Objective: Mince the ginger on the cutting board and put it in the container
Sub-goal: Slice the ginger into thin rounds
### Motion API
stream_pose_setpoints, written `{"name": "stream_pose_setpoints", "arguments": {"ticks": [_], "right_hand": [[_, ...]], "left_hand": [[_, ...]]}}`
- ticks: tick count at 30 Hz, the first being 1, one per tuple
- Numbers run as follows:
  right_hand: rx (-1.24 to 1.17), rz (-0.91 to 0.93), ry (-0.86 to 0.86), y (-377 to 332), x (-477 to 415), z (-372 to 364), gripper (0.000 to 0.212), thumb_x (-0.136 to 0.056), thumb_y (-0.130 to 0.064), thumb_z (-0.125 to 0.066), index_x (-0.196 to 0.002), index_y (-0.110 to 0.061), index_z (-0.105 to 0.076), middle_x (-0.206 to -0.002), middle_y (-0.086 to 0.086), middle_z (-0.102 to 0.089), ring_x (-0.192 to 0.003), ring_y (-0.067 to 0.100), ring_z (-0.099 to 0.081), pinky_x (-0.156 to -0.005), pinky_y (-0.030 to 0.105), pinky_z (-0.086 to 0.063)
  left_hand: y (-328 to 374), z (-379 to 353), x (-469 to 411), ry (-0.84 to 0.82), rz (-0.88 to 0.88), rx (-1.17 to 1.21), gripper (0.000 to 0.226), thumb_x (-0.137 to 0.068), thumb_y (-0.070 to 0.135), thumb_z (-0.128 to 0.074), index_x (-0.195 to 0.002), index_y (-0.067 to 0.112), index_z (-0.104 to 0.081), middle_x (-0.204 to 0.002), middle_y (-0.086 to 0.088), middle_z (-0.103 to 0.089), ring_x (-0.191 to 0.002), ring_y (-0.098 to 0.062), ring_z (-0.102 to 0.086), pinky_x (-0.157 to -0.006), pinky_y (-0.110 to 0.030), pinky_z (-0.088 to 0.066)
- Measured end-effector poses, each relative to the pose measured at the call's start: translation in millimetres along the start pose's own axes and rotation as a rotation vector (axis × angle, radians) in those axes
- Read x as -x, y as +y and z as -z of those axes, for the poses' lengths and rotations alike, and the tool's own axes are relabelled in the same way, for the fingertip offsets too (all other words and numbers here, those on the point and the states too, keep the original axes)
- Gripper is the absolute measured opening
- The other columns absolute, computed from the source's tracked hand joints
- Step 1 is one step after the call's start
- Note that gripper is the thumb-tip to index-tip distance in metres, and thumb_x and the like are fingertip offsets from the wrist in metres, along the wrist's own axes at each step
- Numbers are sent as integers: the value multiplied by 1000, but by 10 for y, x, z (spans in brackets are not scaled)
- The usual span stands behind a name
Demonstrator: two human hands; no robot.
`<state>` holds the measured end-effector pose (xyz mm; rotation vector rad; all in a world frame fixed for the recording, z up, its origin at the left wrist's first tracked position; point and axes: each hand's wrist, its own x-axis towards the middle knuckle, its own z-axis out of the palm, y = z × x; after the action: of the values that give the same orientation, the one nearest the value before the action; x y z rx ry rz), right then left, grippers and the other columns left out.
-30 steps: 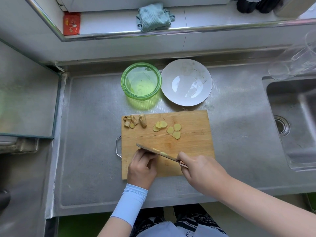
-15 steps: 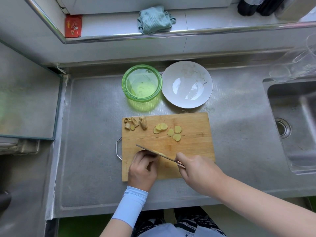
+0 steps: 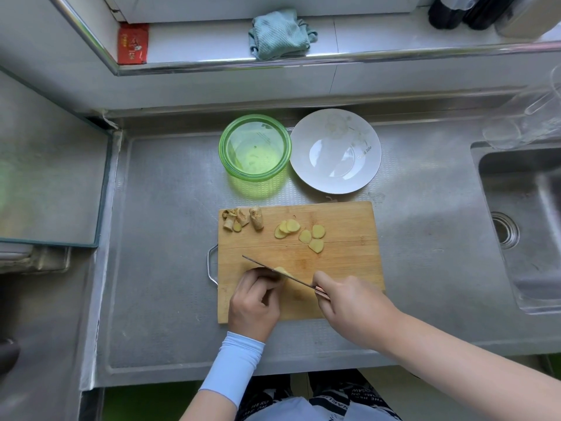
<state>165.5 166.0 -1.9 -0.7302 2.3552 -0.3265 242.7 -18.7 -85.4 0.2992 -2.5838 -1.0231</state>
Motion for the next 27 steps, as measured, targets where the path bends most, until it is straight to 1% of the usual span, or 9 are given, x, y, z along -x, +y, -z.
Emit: {"name": "stream_pose_setpoints", "arguments": {"ticks": [3, 6, 9, 11, 13, 16, 20, 24, 27], "right_hand": [[-6, -10, -10, -13, -22, -9, 7, -101, -30, -40, -101, -24, -42, -68, 2, -50, -58, 29, -45, -46, 35, -25], [0, -15, -30, -37, -104, -13, 7, -101, -29, -40, -103, -23, -43, -74, 6, -54, -63, 31, -47, -44, 33, -23], [-10, -23, -29, -62, -184, -26, 7, -100, -29, -41, -102, -22, -43, -76, 5, -51, -65, 32, -46, -48, 35, -26], [-2, -27, -21, -78, -183, -43, 7, -100, -30, -41, -100, -22, -42, -74, 3, -49, -65, 32, -46, -49, 36, -27], [-12, -34, -10, -87, -173, -42, 8, -100, -30, -41, -99, -22, -42, -76, 6, -54, -67, 32, -47, -51, 36, -28], [-64, -54, 1, -62, -203, 3, 8, -99, -31, -43, -96, -24, -43, -84, 9, -62, -69, 32, -46, -55, 36, -32], [-202, -98, -4, 32, -266, 49, 16, -99, -34, -44, -86, -24, -45, -78, 2, -60, -72, 29, -53, -57, 38, -38], [-223, -102, 84, 97, -242, 32, 18, -99, -35, -44, -86, -22, -44, -76, 3, -60, -75, 31, -54, -63, 40, -45], [-124, -33, 196, 146, -162, -50, 11, -97, -36, -47, -99, -26, -48, -75, 2, -62, -72, 33, -57, -60, 40, -47]], "left_hand": [[-1, 4, 6, 1, -4, 3, 25, -63, -18, -77, -70, 5, -69, -85, -2, -67, -83, -16, -63, -80, -12, -45], [3, 6, 10, 5, -11, 8, 23, -67, -15, -77, -68, 6, -67, -83, -1, -65, -80, -18, -63, -75, -16, -47], [-2, 0, 13, 7, -22, 7, 22, -69, -15, -75, -68, 5, -66, -81, -2, -65, -80, -19, -62, -73, -22, -49], [-11, 1, 23, 10, -24, 3, 21, -70, -15, -75, -68, 5, -67, -81, -3, -65, -80, -19, -62, -74, -21, -48], [-4, 6, 27, 18, -32, 15, 20, -71, -14, -76, -69, 5, -68, -82, -3, -65, -81, -18, -62, -76, -20, -48], [7, 14, 12, 21, -48, 31, 16, -73, -10, -77, -71, 3, -70, -84, -4, -66, -81, -17, -63, -77, -19, -48], [11, 15, 20, 24, -69, 30, 12, -76, -6, -79, -74, 3, -72, -86, -5, -66, -81, -16, -62, -76, -20, -49], [18, 19, 27, 33, -67, 37, 11, -77, -5, -79, -75, 3, -72, -86, -5, -67, -81, -16, -62, -75, -21, -50], [-1, 5, 38, 56, -69, 36, 11, -77, -4, -78, -74, 4, -72, -85, -4, -67, -80, -18, -63, -74, -24, -51]]}}
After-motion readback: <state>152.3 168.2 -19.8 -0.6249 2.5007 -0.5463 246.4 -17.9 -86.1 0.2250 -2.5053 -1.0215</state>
